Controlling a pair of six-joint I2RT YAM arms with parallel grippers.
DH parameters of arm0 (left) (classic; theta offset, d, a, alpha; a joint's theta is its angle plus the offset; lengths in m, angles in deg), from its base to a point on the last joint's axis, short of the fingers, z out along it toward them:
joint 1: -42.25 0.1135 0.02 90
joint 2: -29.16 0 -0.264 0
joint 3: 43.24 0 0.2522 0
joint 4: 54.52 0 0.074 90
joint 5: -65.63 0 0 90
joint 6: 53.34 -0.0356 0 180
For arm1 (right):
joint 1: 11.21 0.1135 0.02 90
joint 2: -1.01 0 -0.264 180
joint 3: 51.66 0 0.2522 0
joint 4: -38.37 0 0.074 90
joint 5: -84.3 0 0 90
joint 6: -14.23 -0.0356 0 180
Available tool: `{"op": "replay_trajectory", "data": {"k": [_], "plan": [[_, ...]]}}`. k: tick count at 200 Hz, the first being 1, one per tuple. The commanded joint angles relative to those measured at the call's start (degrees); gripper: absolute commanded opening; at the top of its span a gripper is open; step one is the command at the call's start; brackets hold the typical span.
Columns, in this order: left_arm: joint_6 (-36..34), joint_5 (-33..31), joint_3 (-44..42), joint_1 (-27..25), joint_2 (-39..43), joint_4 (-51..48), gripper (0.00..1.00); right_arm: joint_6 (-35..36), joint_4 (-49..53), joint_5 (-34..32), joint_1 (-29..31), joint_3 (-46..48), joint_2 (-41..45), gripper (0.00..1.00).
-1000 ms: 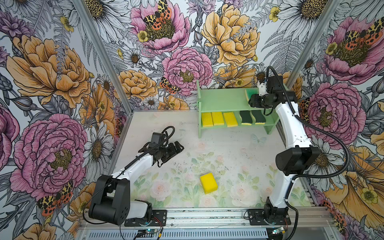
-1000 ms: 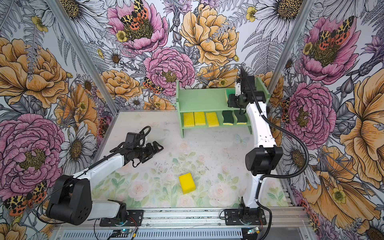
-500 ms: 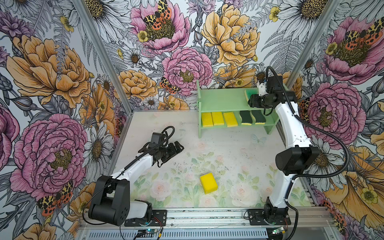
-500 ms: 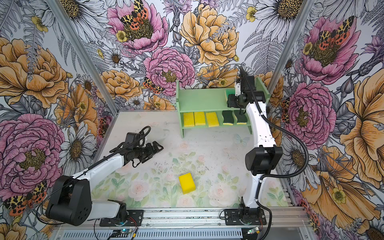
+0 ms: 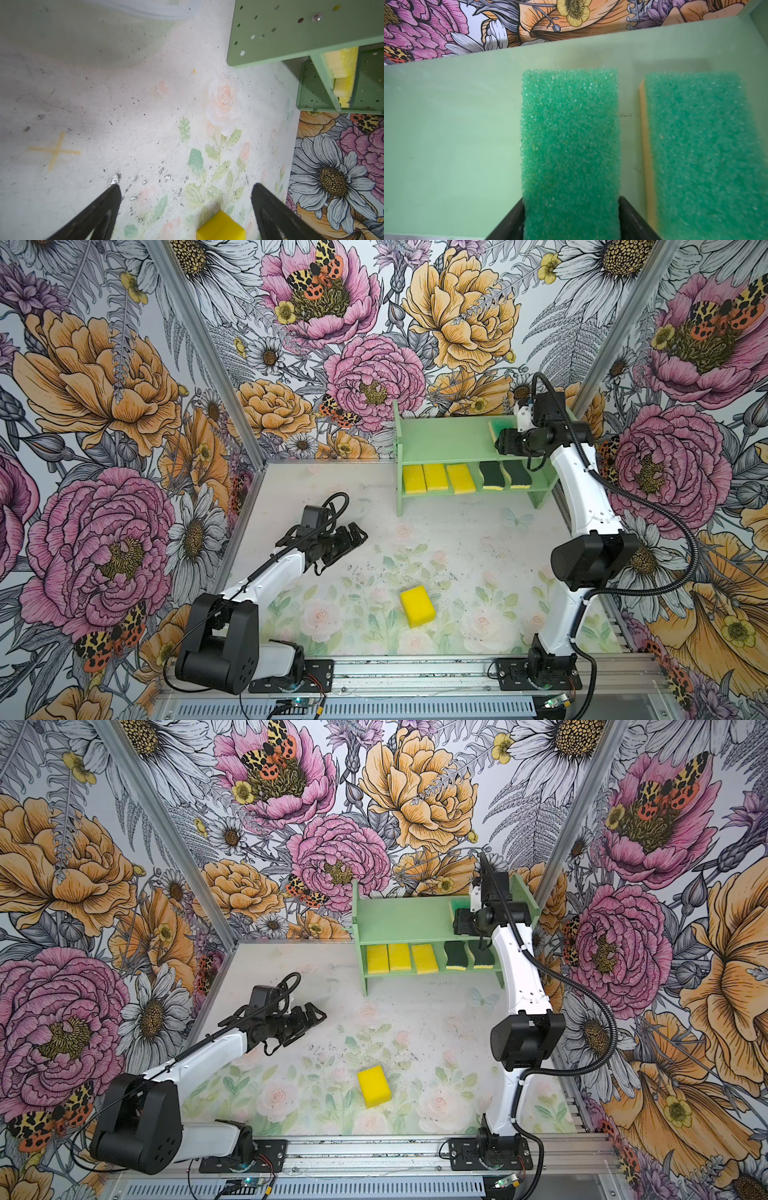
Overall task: Place and organize the cleaning sponges onto the shelf
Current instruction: 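Open the right gripper to release the green sponge on the upper tier, then withdraw the right gripper from the shelf toward the table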
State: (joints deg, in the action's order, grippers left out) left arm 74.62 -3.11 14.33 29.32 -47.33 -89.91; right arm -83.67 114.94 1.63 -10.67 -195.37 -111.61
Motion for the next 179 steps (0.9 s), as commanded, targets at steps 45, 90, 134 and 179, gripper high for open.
{"op": "replay_trajectory", "data": {"k": [45, 90, 134, 179], "plan": [[-0.5, -0.5, -0.7, 0.6, 1.5, 0.7, 0.99, 0.5, -0.1, -0.2, 0.0, -0.5, -0.9, 0.71], [-0.5, -0.5, -0.4, 0.7, 1.3, 0.6, 0.99, 0.6, -0.1, -0.1, 0.0, -0.8, -0.8, 0.72], [-0.4, -0.3, -0.1, 0.7, 1.4, 0.6, 0.99, 0.9, 0.0, -0.3, 0.0, -1.8, -0.1, 0.76], [-0.3, -0.2, -0.1, 0.7, 1.7, 0.7, 0.99, 1.5, 0.0, 0.4, 0.0, -2.0, 2.3, 0.80]]}}
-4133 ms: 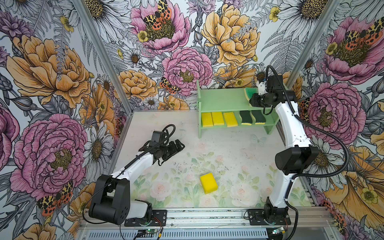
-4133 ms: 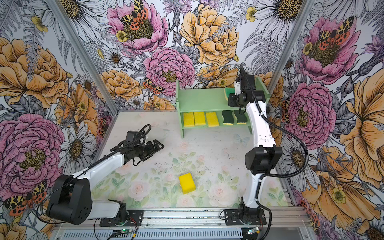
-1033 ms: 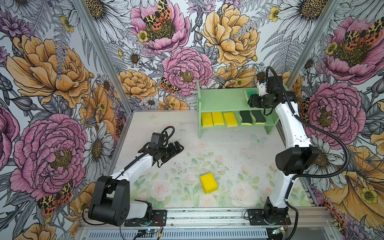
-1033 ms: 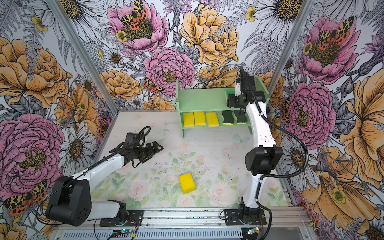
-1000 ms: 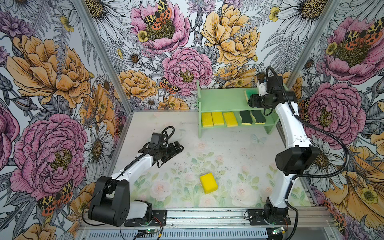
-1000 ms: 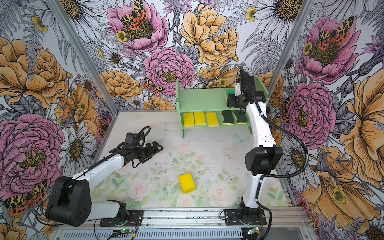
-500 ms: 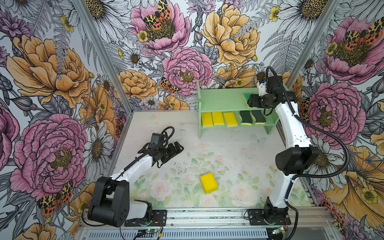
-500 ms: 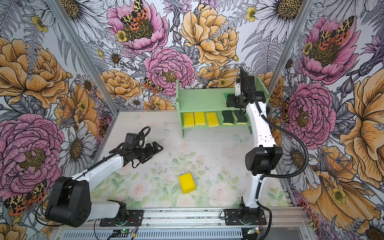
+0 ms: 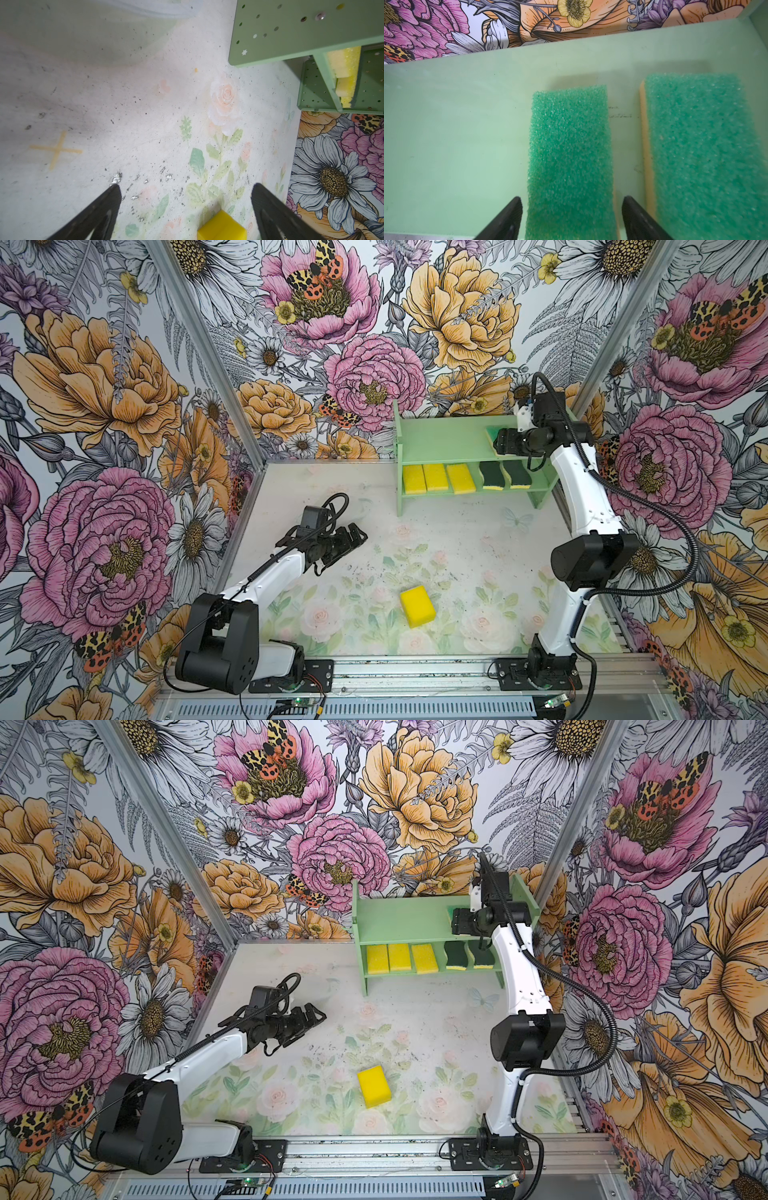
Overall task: Place and organize the cleaning sponges onto the shelf
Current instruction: 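Withdraw the right gripper from the shelf toward the table, then lower the right gripper over the stacked yellow sponges on the table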
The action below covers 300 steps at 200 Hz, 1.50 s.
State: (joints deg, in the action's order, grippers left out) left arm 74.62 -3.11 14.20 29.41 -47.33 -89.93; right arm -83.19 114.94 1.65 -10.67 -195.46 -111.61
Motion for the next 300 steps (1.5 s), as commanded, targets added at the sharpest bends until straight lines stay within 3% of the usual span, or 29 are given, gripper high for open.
{"op": "replay_trajectory", "data": {"k": [1, 51, 110, 147, 213, 261, 300], "plan": [[-0.3, -0.2, 0.0, 0.6, 1.7, 0.7, 0.99, 1.0, 0.0, 0.4, 0.0, -1.9, 2.3, 0.80], [1.3, 2.8, -0.1, 0.7, 2.5, 3.5, 0.99, 0.1, 1.0, -2.7, 0.1, 1.5, 9.7, 0.94], [1.9, 3.0, 0.0, 0.6, 3.6, 3.5, 0.99, -2.1, 1.6, -3.9, 0.4, 14.6, 23.2, 0.97], [2.4, 2.9, -0.1, 0.5, 4.3, 3.6, 0.99, -3.8, 1.5, -5.0, 3.6, 26.0, 34.6, 1.00], [2.7, 3.2, 0.9, -0.1, 3.4, 3.7, 0.99, -13.3, 0.9, -4.0, 15.5, 43.6, 45.3, 1.00], [3.7, 2.4, 0.4, -1.1, 2.9, 4.1, 0.99, -15.0, -0.5, -7.2, 29.8, 56.2, 44.9, 1.00], [4.2, 2.2, 0.4, -1.7, 2.3, 4.2, 0.99, -16.3, -8.3, -4.2, 41.0, 65.9, 43.5, 1.00]]}}
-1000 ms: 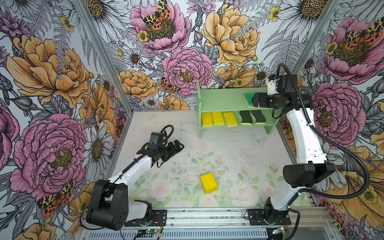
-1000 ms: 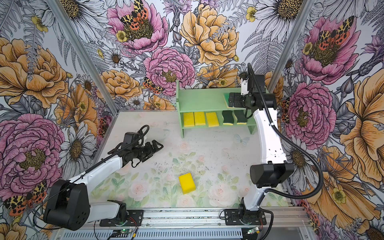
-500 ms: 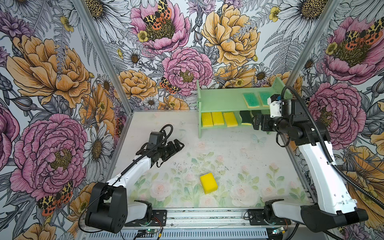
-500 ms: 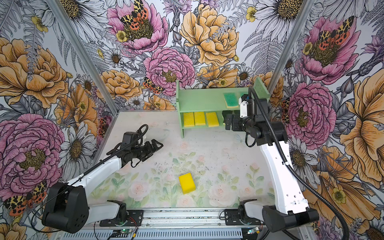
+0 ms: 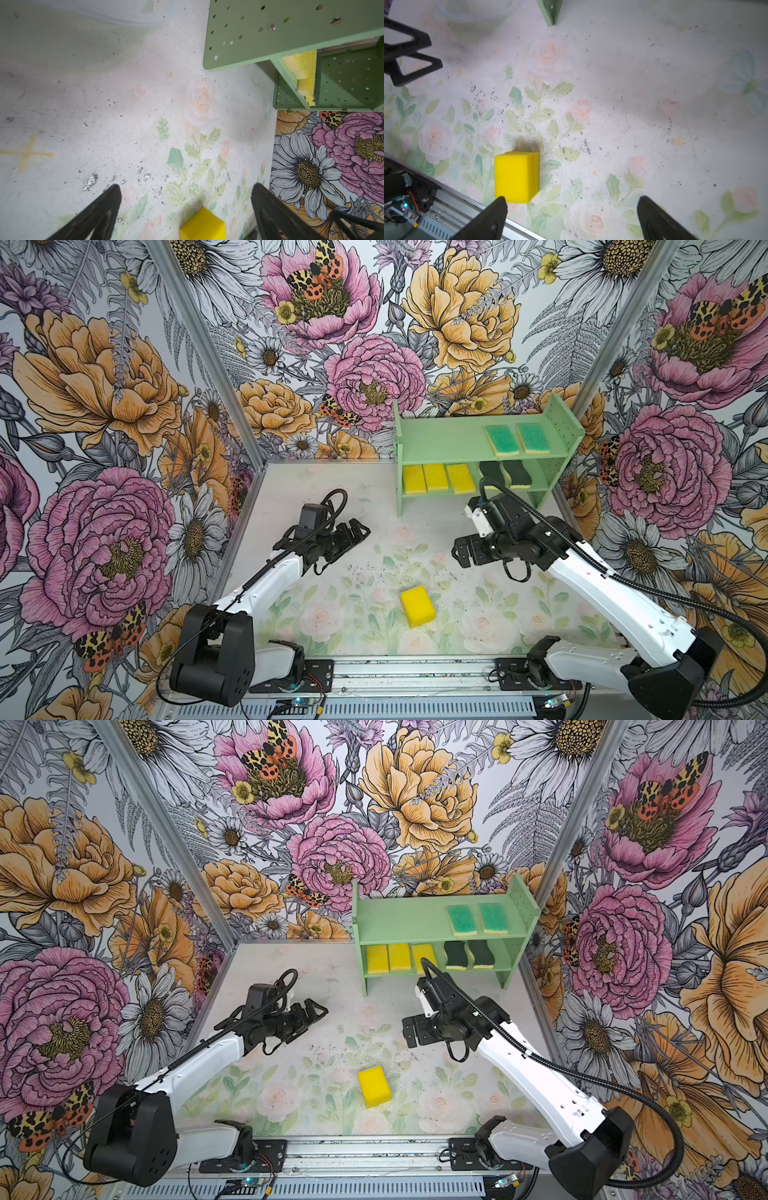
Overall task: Place and organize the cleaning sponges onto the shelf
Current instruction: 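Lower the right gripper over the stacked yellow sponges on the table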
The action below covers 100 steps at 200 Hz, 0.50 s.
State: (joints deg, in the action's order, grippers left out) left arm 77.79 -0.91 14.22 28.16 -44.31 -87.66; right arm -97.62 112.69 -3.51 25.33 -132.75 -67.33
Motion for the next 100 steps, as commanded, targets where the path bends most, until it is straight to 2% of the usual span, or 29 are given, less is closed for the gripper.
{"op": "replay_trajectory", "data": {"k": [1, 50, 100], "plan": [[1.1, 0.0, 0.3, -0.5, -0.8, 1.9, 0.99, -1.9, -6.2, 0.9, 5.3, 3.4, -0.8, 1.00], [1.5, -0.3, -0.7, -1.0, -0.1, 1.9, 0.99, -2.6, -10.7, -1.0, 17.4, 6.1, -7.3, 1.00], [1.8, -0.5, -1.6, -0.9, 0.7, 1.9, 0.99, -5.8, -10.9, -2.9, 21.4, 5.0, -15.3, 1.00]]}}
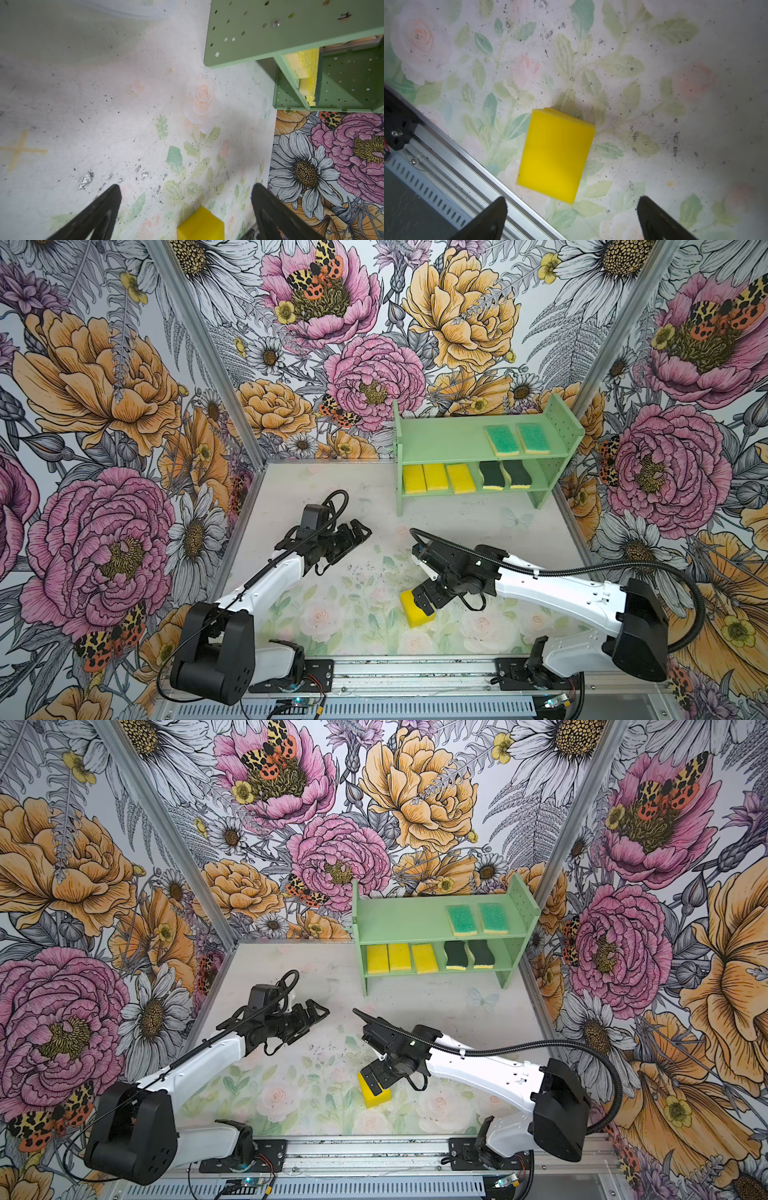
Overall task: Place and organize the cleaning sponges onto the shelf
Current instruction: 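Lower the right gripper over the stacked yellow sponges on the table, then close the right gripper on the top yellow sponge of the stack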
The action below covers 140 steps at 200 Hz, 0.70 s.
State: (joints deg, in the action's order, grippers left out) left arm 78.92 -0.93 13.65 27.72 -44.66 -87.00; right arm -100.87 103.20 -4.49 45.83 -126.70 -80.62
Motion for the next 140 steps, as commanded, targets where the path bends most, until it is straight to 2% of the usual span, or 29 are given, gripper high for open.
{"op": "replay_trajectory", "data": {"k": [1, 53, 90, 140], "plan": [[0.6, -0.5, -1.0, -0.5, 1.0, 1.2, 0.99, -2.7, -1.5, -1.9, 0.9, -1.0, -2.2, 1.00], [0.5, -0.5, -1.3, -0.4, 0.7, 1.2, 0.99, -6.4, -2.8, 0.3, 1.5, -1.3, -5.2, 1.00], [0.3, -0.4, -1.5, -0.3, 0.7, 1.3, 0.99, -8.0, -5.1, 5.4, 2.1, -1.1, -7.7, 1.00], [0.2, -0.3, -2.2, 0.3, 1.5, 1.3, 0.99, -9.1, -5.5, 6.3, 2.6, -1.7, -11.9, 1.00]]}}
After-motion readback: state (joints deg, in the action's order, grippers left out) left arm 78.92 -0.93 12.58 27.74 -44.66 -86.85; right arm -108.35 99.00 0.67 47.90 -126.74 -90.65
